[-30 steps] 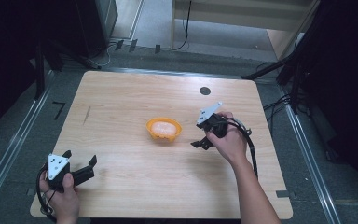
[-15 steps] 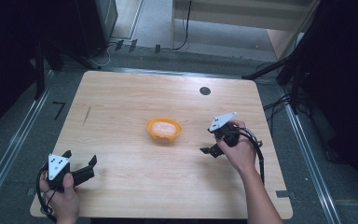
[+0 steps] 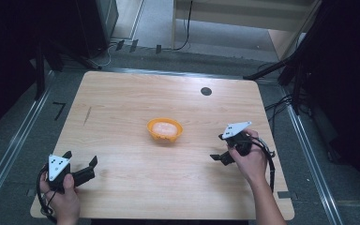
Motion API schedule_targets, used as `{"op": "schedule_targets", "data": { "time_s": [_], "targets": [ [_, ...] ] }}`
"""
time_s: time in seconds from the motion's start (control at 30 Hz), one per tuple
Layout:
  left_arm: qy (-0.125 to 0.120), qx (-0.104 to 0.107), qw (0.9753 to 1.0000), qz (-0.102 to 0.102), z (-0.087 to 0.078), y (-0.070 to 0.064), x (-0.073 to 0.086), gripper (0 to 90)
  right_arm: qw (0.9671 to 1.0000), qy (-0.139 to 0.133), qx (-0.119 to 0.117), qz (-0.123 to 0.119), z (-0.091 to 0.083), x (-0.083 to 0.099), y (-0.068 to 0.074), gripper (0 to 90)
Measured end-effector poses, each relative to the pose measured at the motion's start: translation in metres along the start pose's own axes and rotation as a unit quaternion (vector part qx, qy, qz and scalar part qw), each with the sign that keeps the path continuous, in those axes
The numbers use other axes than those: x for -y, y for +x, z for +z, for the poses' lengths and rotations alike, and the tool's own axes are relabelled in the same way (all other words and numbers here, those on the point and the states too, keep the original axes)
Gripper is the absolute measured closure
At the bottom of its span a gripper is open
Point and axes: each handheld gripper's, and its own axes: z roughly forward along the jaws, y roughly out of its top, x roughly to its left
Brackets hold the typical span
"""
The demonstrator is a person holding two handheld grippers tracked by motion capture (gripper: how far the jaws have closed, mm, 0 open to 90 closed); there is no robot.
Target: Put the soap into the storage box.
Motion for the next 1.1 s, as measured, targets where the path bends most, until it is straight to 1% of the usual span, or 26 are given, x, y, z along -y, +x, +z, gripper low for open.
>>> {"op": "schedule_targets", "data": {
  "time_s": [0.1, 0.37, 0.47, 0.6, 0.83, 0.97, 1.0, 1.03, 1.1],
  "targets": [
    [-0.002, 0.000, 1.0000, 0.001, 0.000, 0.000, 0.000, 7.6, 0.9999, -0.007, 0.004, 0.009, -0.003, 0.009, 0.001, 13.6],
    [-0.002, 0.000, 1.0000, 0.001, 0.000, 0.000, 0.000, 7.6, 0.9993, -0.013, 0.019, 0.029, -0.012, 0.034, 0.001, 13.5],
    [-0.002, 0.000, 1.0000, 0.002, 0.000, 0.000, 0.000, 7.6, 0.9990, -0.014, 0.021, 0.036, -0.016, 0.043, 0.001, 13.5],
    [-0.004, 0.000, 1.0000, 0.003, 0.000, -0.001, 0.000, 7.6, 0.9982, -0.023, 0.029, 0.047, -0.021, 0.057, 0.001, 13.5],
    [-0.004, -0.001, 1.0000, 0.004, 0.000, -0.001, 0.000, 7.6, 0.9968, -0.026, 0.037, 0.065, -0.025, 0.078, 0.004, 13.5],
    [-0.004, -0.002, 1.0000, 0.005, 0.000, -0.001, 0.000, 7.6, 0.9959, -0.038, 0.037, 0.073, -0.029, 0.090, 0.006, 13.5],
    [-0.004, -0.001, 1.0000, 0.006, 0.000, -0.001, 0.000, 7.6, 0.9956, -0.042, 0.039, 0.074, -0.030, 0.092, 0.006, 13.6],
    [-0.004, -0.001, 1.0000, 0.006, 0.000, -0.001, 0.000, 7.6, 0.9951, -0.042, 0.039, 0.081, -0.031, 0.095, 0.007, 13.5],
    [-0.004, -0.002, 1.0000, 0.006, 0.000, -0.001, 0.000, 7.6, 0.9945, -0.045, 0.044, 0.084, -0.033, 0.101, 0.008, 13.5]
  ]
}}
